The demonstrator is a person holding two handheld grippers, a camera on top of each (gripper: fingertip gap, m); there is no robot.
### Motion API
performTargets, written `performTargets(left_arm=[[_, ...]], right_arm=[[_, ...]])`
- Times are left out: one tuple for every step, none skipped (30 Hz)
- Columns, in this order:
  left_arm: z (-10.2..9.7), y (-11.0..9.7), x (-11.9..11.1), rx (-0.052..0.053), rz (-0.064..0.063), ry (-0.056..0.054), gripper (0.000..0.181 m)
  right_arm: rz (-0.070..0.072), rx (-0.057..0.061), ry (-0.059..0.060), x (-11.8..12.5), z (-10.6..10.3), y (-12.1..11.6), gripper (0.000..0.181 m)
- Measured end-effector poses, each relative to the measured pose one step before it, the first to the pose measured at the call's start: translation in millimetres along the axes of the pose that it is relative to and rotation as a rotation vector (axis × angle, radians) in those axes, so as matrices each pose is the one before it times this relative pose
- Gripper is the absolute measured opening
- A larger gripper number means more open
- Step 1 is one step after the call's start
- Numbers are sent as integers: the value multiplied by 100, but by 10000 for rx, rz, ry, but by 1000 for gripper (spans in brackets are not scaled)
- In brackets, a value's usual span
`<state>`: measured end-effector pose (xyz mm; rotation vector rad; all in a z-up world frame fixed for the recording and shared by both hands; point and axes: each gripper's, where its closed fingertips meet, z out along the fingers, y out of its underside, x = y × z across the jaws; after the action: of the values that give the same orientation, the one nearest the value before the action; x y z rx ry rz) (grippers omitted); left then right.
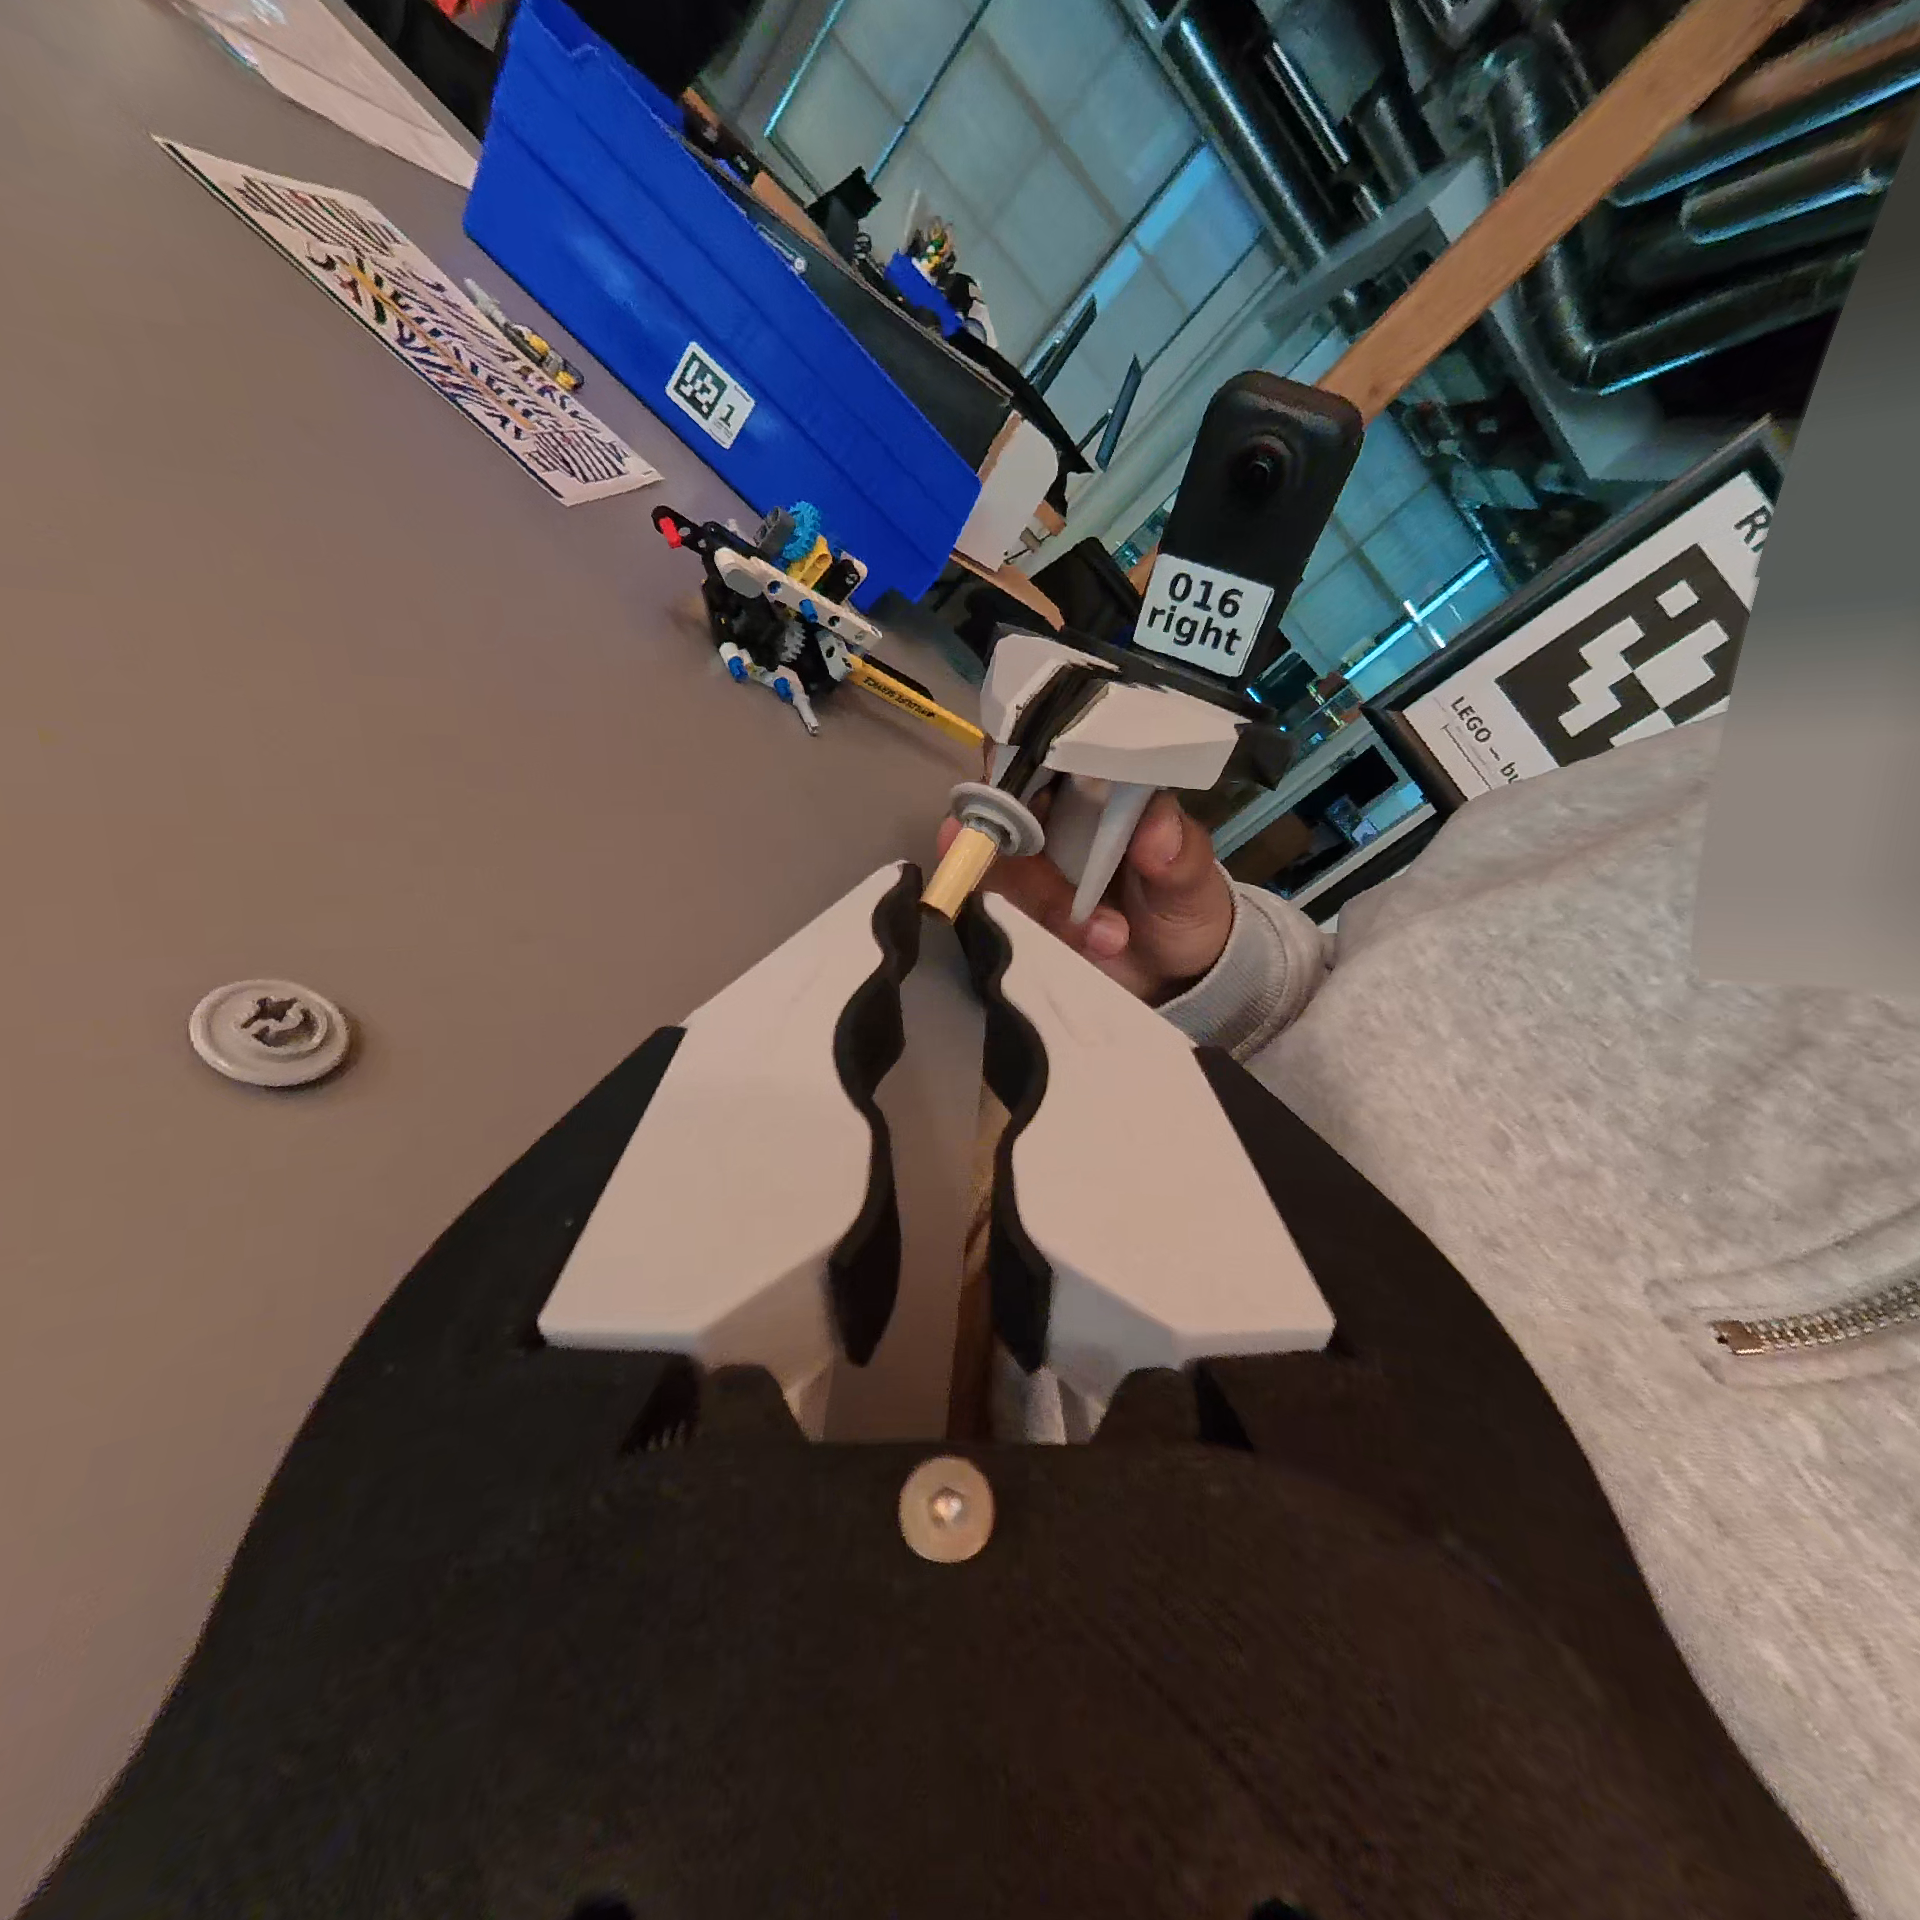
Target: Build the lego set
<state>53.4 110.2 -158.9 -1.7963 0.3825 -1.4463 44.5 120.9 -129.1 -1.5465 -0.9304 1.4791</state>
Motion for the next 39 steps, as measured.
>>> performTargets(left_arm=[[18, 31, -5, -22, -29, 33, 4], [23, -6, 12, -13, -43, 44, 4], [-22, -128, -41, 86, -18, -9, 3], [-30, -140, -5, 83, -19, 18, 3], [-49, -153, 61, 101, -30, 71, 3], [-84, -209, 53, 133, -61, 88, 3], [-108, -234, 75, 150, -114, 126, 3], [-117, -225, 101, 137, -172, 175, 3], [-120, -236, 125, 144, -180, 180, 3], [-119, -271, 113, 188, -128, 152, 2], [-90, -212, 102, 149, -86, 112, 2], [-47, -97, 3, 62, -54, 30, 2], [-7, -3, -45, -1, -7, -25, 2], [35, 47, -11, -27, 32, -21, 2], [48, 86, -20, -60, 62, -43, 2], [45, 122, 4, -81, 85, -37, 2], [63, 123, -8, -83, 96, -49, 2], [48, 111, -11, -71, 89, -51, 2], [47, 95, -7, -63, 73, -46, 2], [55, 96, 9, -59, 51, -20, 3], [51, 94, -16, -55, 31, -32, 3], [34, 68, -51, -39, 22, -52, 3], [32, 44, 8, -19, 34, -17, 3], [19, 34, 3, -21, 22, -8, 3], [8, 4, -14, 4, 2, -15, 3], [-32, -61, -13, 40, -16, -7, 3], [-53, -113, -27, 72, -35, -3, 3], [-106, -149, -113, 77, -49, -44, 3], [-200, -214, -256, 70, -6, -138, 3], [-323, -268, -404, 35, 24, -231, 3], [-481, -423, -475, 28, 76, -281, 3], [-666, -631, -488, 95, 156, -314, 3], [-788, -705, -689, 106, 240, -464, 3], [-829, -523, -1154, -11, 336, -744, 3], [-801, -222, -1593, -196, 422, -998, 3], [-695, 20, -1611, -319, 424, -979, 3], [-514, 170, -1370, -343, 342, -820, 3], [-340, 275, -1076, -334, 231, -670, 3], [-194, 355, -493, -319, 162, -349, 3]], right_arm=[[39, 16, -20, 31, -25, -7, 2], [77, 17, -59, 13, -21, -16, 2], [79, 36, -49, 30, -19, -35, 2], [67, 47, -17, 61, -22, -53, 3], [75, 56, -44, 10, -27, -63, 3], [96, 74, -91, -57, -35, -108, 7], [108, 102, -90, -64, -47, -150, 12], [91, 120, -69, -51, -47, -164, 13], [57, 101, -47, -37, -59, -152, 14], [18, 69, -1, 12, -61, -119, 16], [-21, 52, 24, 25, -42, -101, 16], [-34, 41, 7, -21, -40, -79, 17], [-20, 28, -5, -33, -19, -55, 17], [-8, 16, 8, -6, -9, -24, 17], [-9, 17, 16, 11, -9, -16, 18], [-16, 30, 17, -5, -28, -59, 18], [-26, 52, 47, 52, -52, -99, 19], [-35, 70, 85, 108, -79, -137, 20], [-34, 74, 94, 131, -85, -150, 22], [-21, 75, 105, 152, -85, -148, 24], [-17, 70, 102, 146, -78, -141, 25], [-21, 41, 60, 84, -31, -78, 25], [-12, -8, 9, 20, 14, 15, 26], [2, -41, -22, -50, 57, 87, 26], [4, -52, -26, -59, 69, 104, 26], [-2, -56, -23, -68, 84, 121, 25], [-10, -44, -14, -39, 64, 96, 25], [-20, -23, 3, -33, 40, 52, 25], [-24, -10, 19, 10, 10, 21, 25], [-11, -2, 23, 49, -11, -2, 25], [17, 10, 23, 53, -31, -23, 25], [48, 23, 22, 91, -38, -40, 25], [68, 31, 22, 104, -42, -44, 25], [72, 21, 28, 127, -39, -17, 25], [69, 3, 39, 147, -19, -3, 24], [66, -7, 56, 176, -17, 21, 24], [60, -7, 62, 193, -14, 5, 24], [52, 6, 60, 192, -13, -23, 24], [45, 18, 53, 162, -35, -51, 24]])
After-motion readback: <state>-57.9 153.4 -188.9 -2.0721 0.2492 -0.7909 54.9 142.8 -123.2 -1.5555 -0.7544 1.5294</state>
